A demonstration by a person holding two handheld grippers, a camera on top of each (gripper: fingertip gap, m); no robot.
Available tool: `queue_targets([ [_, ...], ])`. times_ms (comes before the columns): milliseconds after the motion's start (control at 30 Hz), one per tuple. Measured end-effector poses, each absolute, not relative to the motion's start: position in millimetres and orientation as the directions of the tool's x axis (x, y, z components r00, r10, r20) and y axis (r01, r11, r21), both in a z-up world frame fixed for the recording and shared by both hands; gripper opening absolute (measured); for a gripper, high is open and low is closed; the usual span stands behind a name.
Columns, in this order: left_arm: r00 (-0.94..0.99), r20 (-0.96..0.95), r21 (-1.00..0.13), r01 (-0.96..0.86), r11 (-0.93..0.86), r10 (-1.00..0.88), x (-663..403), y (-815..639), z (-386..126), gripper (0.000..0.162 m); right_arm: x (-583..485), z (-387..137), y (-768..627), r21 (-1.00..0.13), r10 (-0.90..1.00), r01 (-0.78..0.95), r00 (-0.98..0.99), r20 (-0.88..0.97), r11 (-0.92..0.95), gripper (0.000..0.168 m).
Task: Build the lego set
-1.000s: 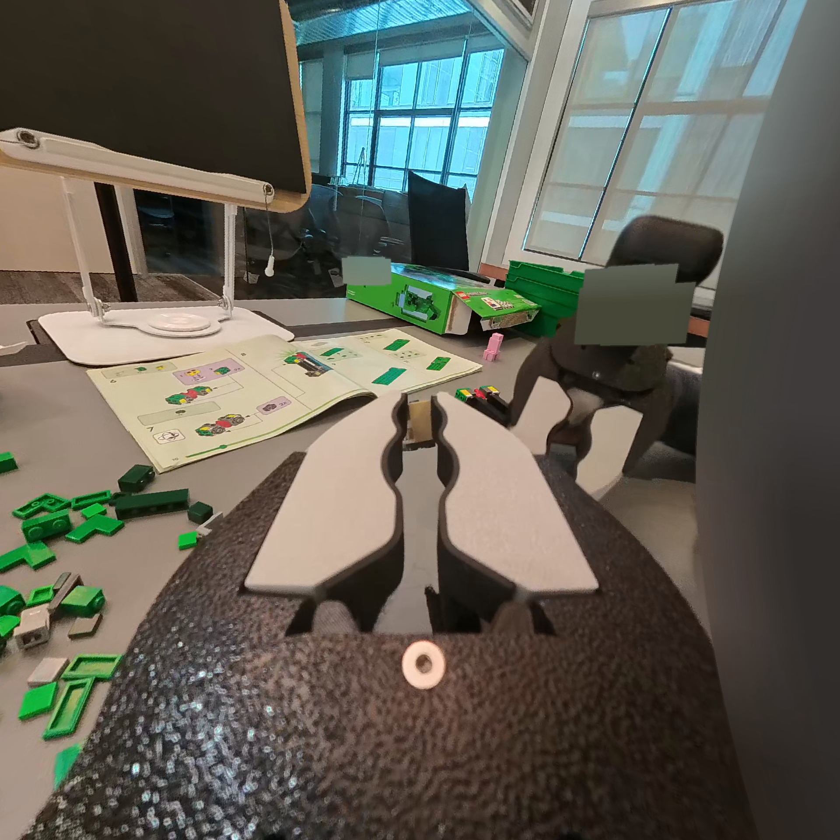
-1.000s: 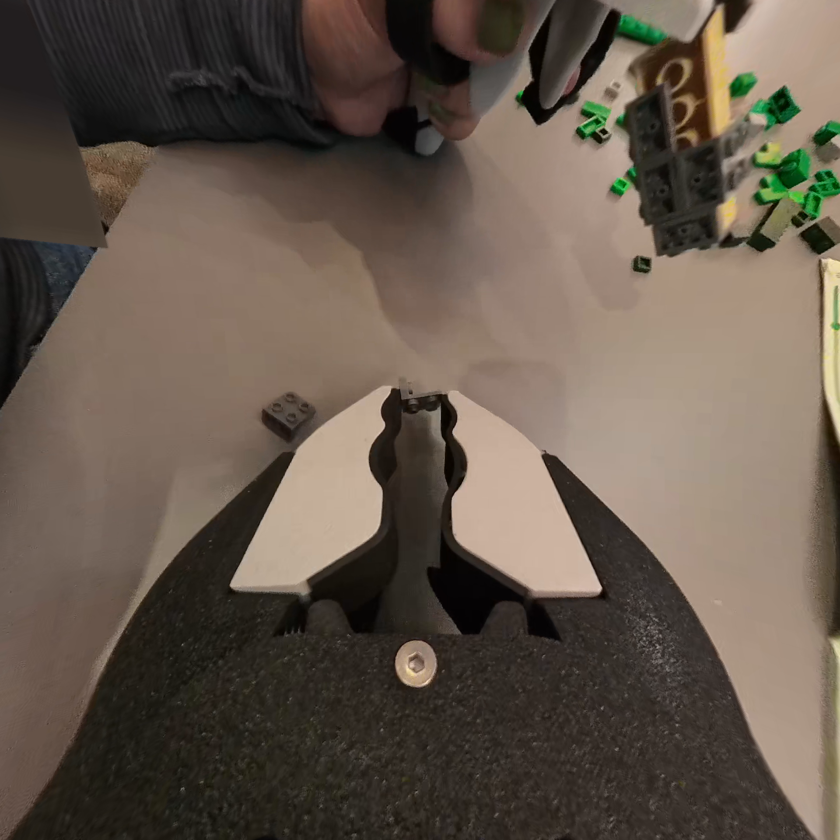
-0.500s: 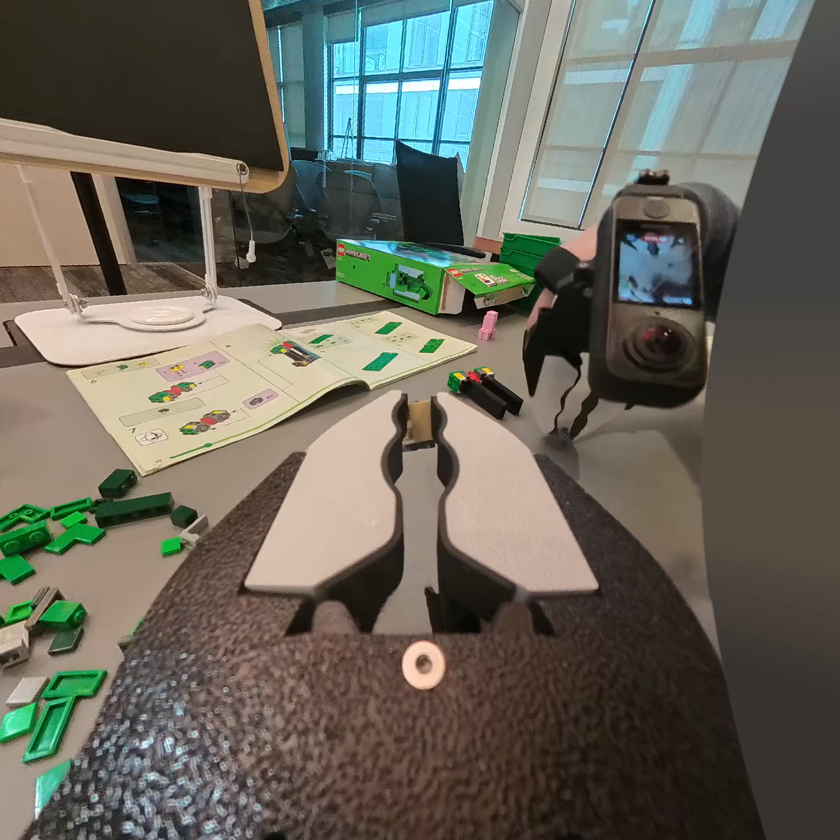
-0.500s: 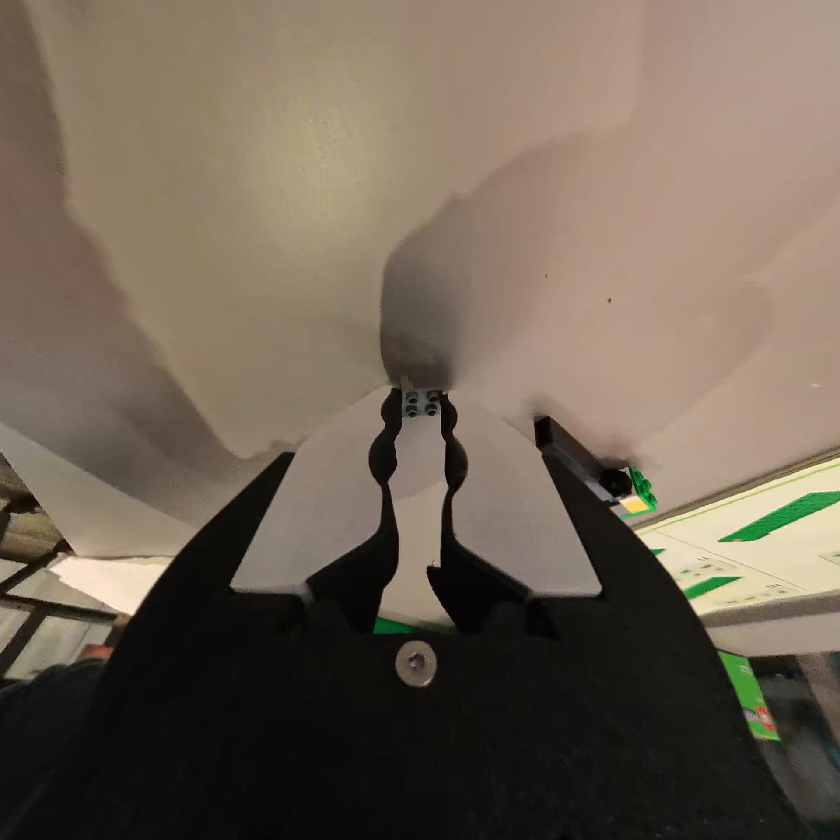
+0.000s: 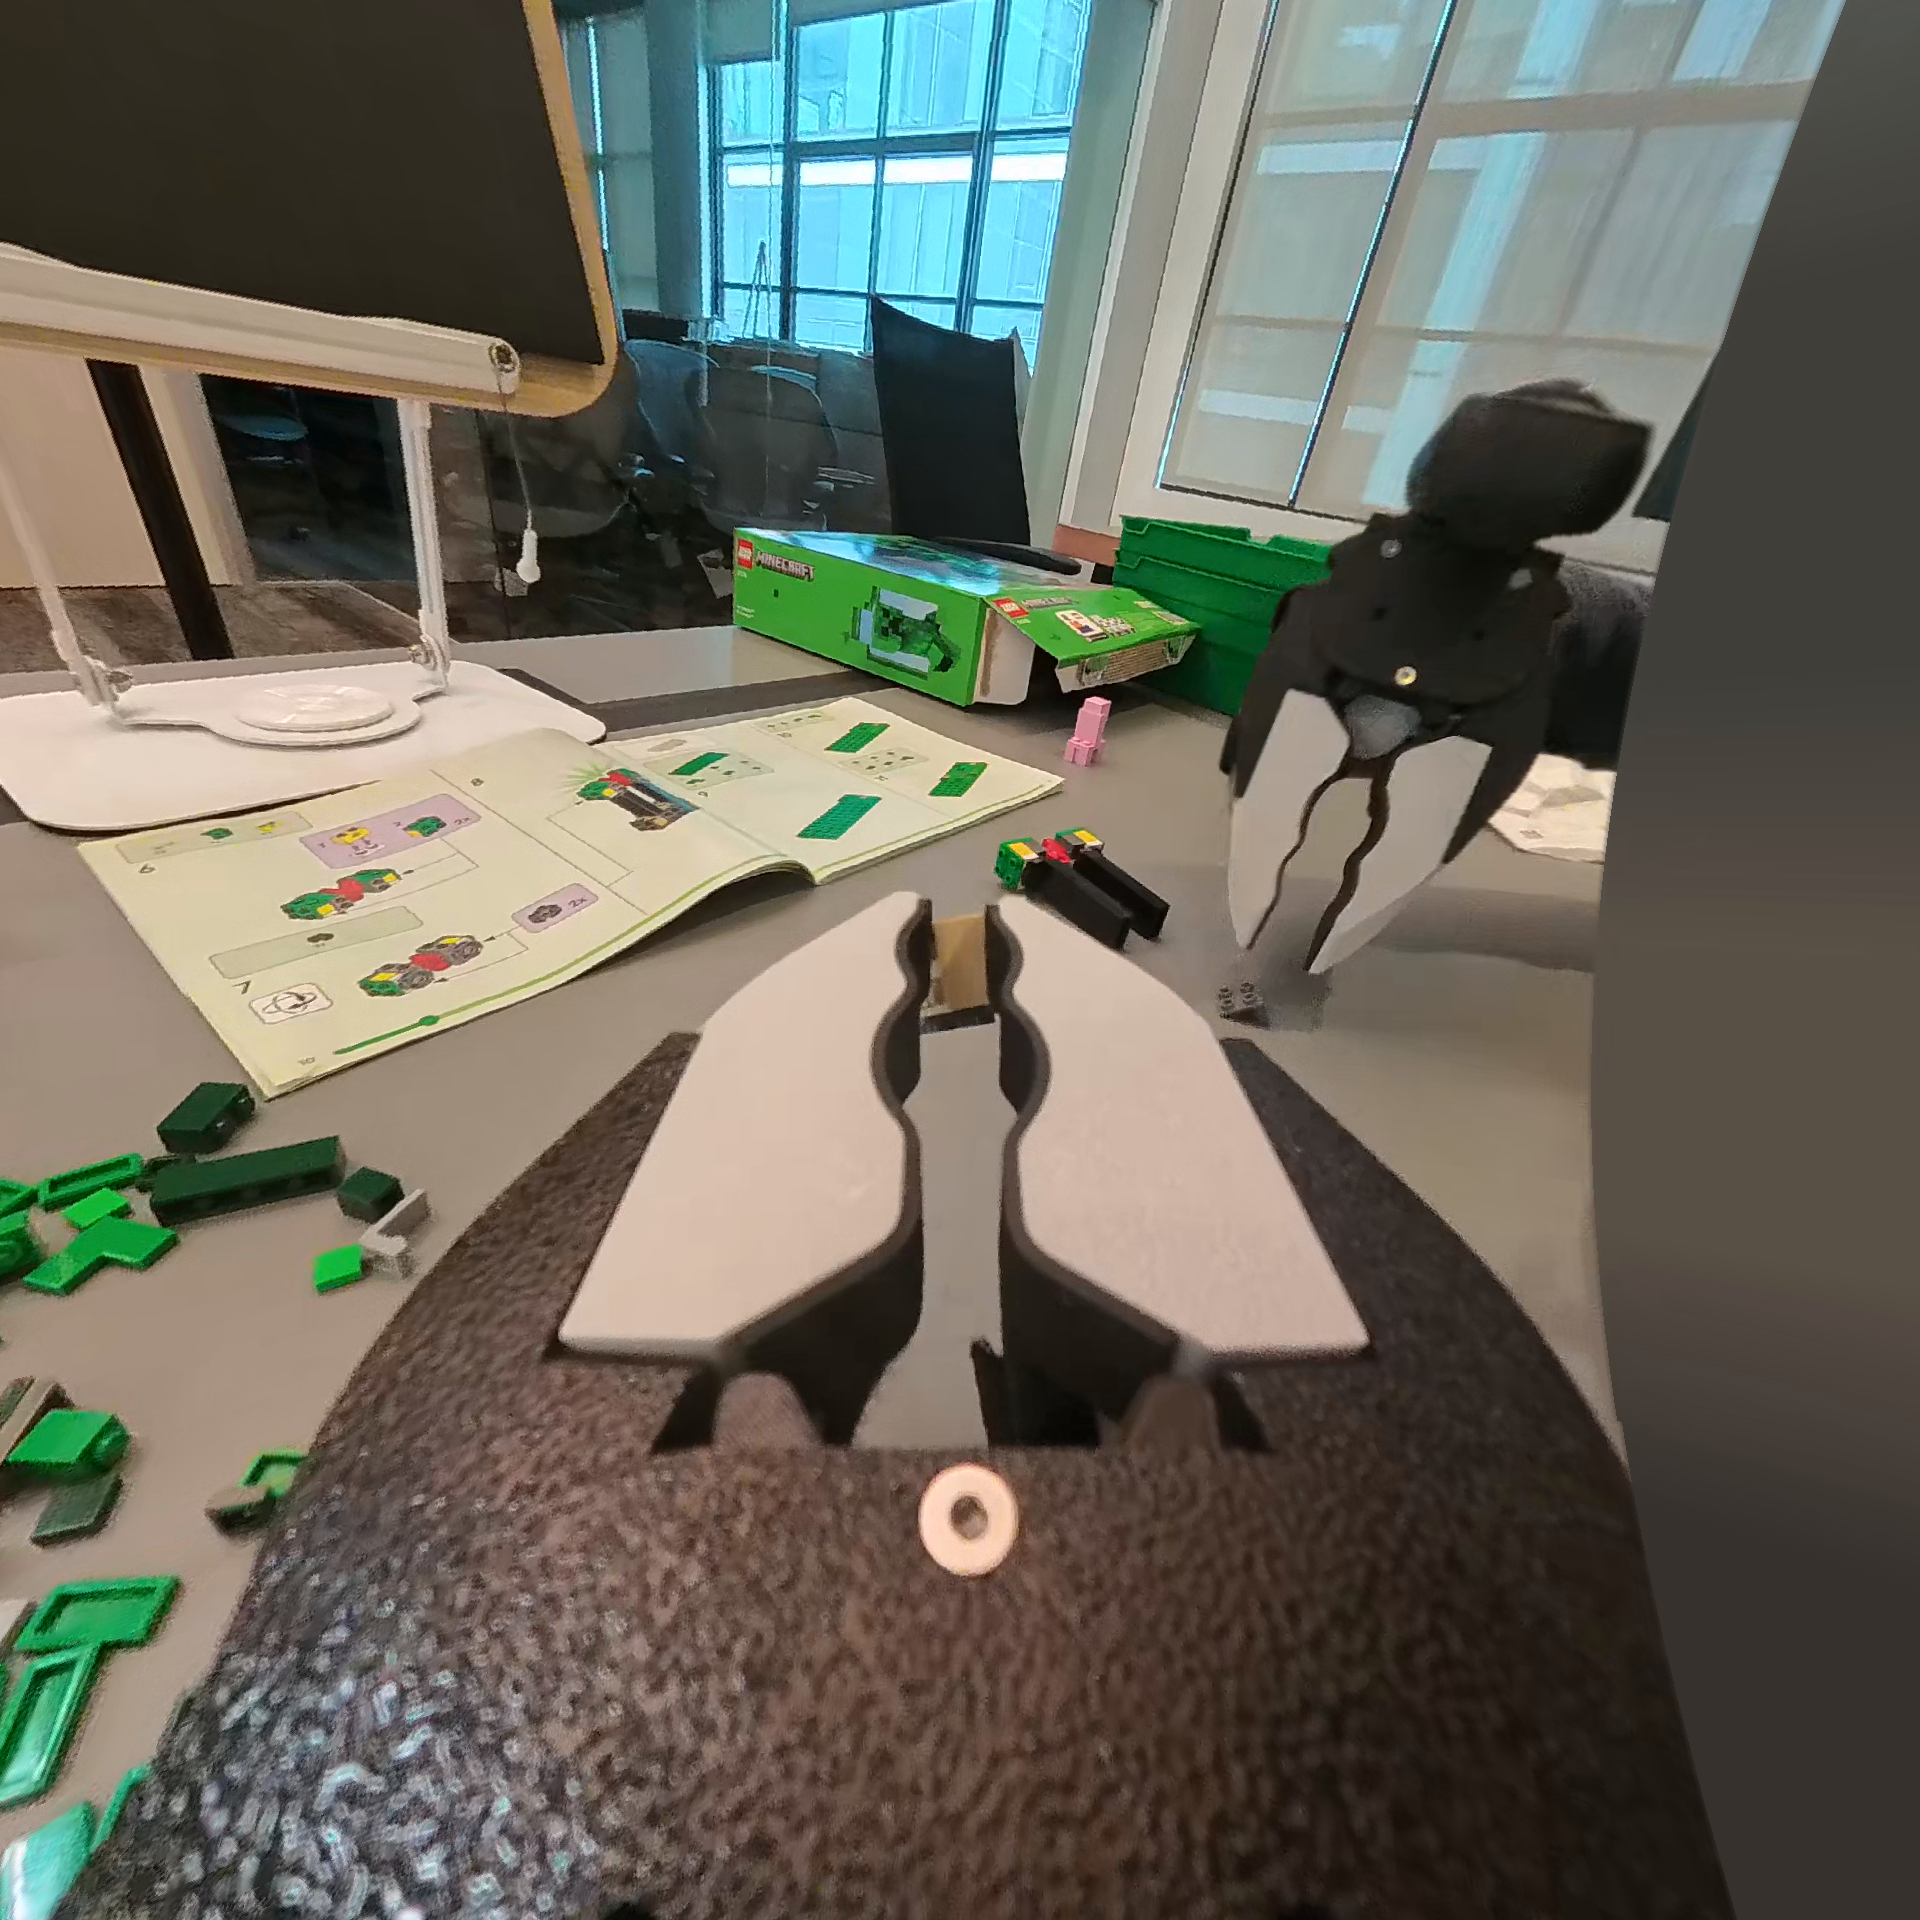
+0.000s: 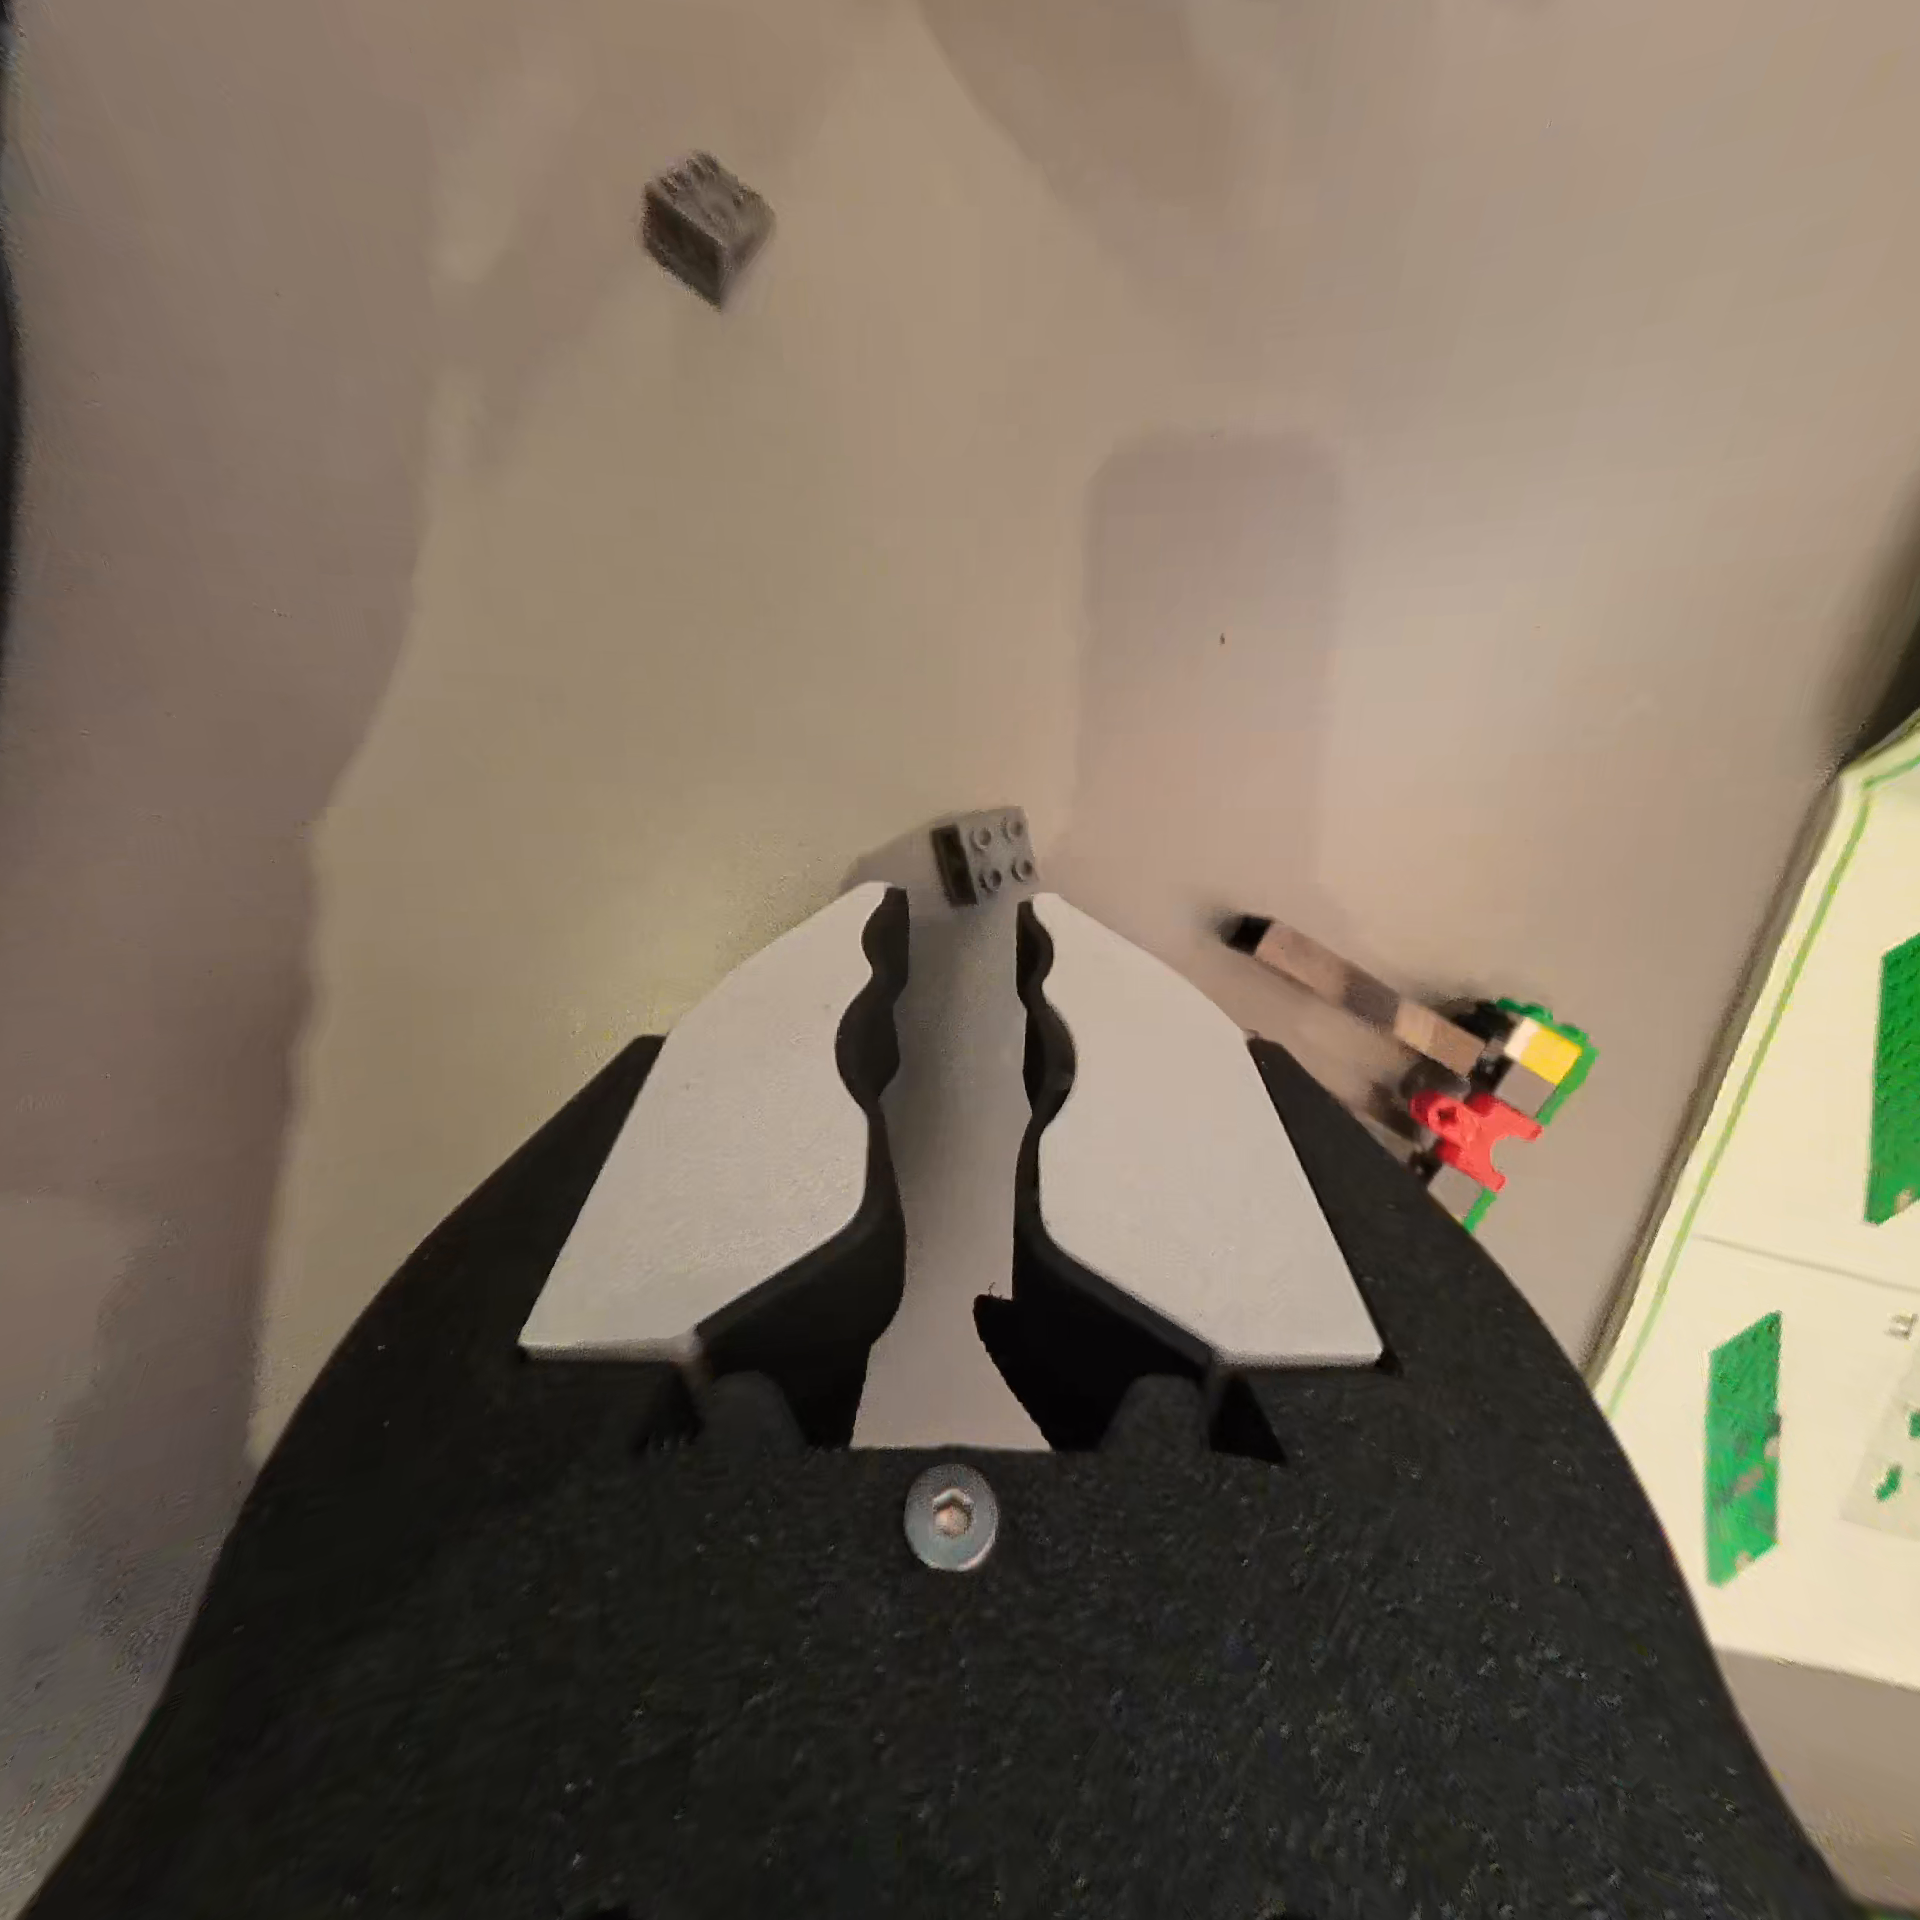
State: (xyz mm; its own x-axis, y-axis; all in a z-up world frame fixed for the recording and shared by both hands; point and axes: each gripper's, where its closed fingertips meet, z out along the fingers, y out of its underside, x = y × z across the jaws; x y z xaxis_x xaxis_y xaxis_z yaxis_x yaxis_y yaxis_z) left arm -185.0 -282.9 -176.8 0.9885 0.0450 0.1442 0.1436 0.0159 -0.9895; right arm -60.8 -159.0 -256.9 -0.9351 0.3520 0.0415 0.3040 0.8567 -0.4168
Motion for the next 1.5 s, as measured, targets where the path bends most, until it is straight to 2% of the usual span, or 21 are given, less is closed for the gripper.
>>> queue_targets([
  [67,0.99,0.136,-0.991,0.136,0.001,0.04,-183.2,-281.0,-178.3,0.009,-60.8,-255.1,-164.9,-0.474,0.339,0.271,-0.939,0.062,0.838,0.017],
  [200,0.992,0.12,-0.993,0.12,-0.018,0.027,-179.6,-278.8,-180.2,0.009,-66.2,-256.4,-169.5,-0.547,0.358,0.317,-0.933,-0.034,0.775,0.019],
  [400,0.992,0.13,-0.991,0.13,-0.015,0.009,-177.6,-278.2,-179.6,0.009,-65.0,-267.8,-169.5,-0.45,0.267,0.248,-0.964,-0.023,0.858,0.018],
  [500,0.991,0.131,-0.991,0.131,-0.016,0.002,-176.2,-277.6,-179.6,0.009,-68.0,-272.7,-166.1,-0.412,0.255,0.23,-0.967,0.006,0.882,0.012],
  [867,0.991,0.132,-0.991,0.131,-0.025,-0.021,-171.8,-275.5,-180.6,0.009,-65.9,-272.5,-165.5,-0.402,0.259,0.23,-0.966,0.018,0.886,0.006],
  [1233,0.99,0.139,-0.99,0.138,-0.032,-0.026,-169.9,-273.8,-181.4,0.009,-66.1,-271.1,-165.8,-0.551,0.382,0.254,-0.915,0.129,0.795,0.005],
  [1400,0.974,0.222,-0.974,0.221,-0.042,-0.038,-163.5,-261.3,-183.2,0.009,-73.3,-265.1,-170.1,-0.689,0.518,0.261,-0.833,0.194,0.677,0.005],
  [1500,0.965,0.252,-0.967,0.248,-0.058,-0.068,-154.6,-251.0,-184.7,0.008,-84.6,-244.6,-177.7,-0.801,0.596,0.21,-0.774,0.215,0.561,0.005],
])
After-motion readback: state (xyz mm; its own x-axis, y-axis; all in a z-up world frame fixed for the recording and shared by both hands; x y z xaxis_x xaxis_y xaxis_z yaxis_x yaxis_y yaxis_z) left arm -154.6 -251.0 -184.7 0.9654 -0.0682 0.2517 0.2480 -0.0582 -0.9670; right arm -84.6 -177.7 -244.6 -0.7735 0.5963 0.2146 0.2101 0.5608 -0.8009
